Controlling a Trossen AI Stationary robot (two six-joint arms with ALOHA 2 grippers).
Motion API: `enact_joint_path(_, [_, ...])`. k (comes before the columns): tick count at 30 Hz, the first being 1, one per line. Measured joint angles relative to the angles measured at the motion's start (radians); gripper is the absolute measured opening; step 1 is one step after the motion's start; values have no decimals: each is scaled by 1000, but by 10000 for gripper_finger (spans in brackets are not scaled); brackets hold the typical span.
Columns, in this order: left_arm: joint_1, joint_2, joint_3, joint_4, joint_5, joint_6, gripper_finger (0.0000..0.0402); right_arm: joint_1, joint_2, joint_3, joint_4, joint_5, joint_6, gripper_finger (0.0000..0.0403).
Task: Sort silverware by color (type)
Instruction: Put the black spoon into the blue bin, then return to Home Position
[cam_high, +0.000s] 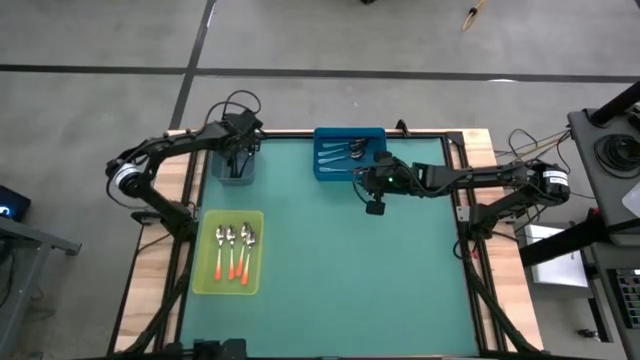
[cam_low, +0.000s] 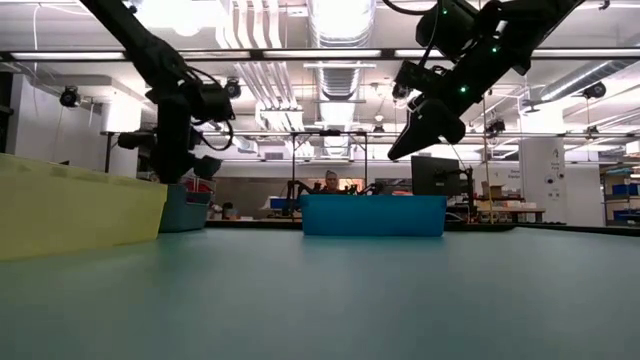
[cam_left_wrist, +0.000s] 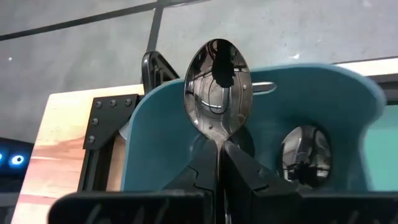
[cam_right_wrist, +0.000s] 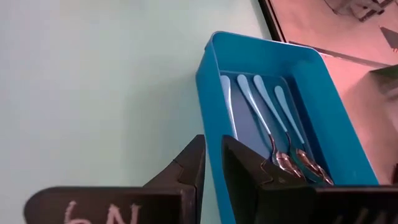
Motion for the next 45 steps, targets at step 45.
enact_joint_path(45, [-38,89,0,-97,21,-34,49,-1,1,0,-1,0,-4,43])
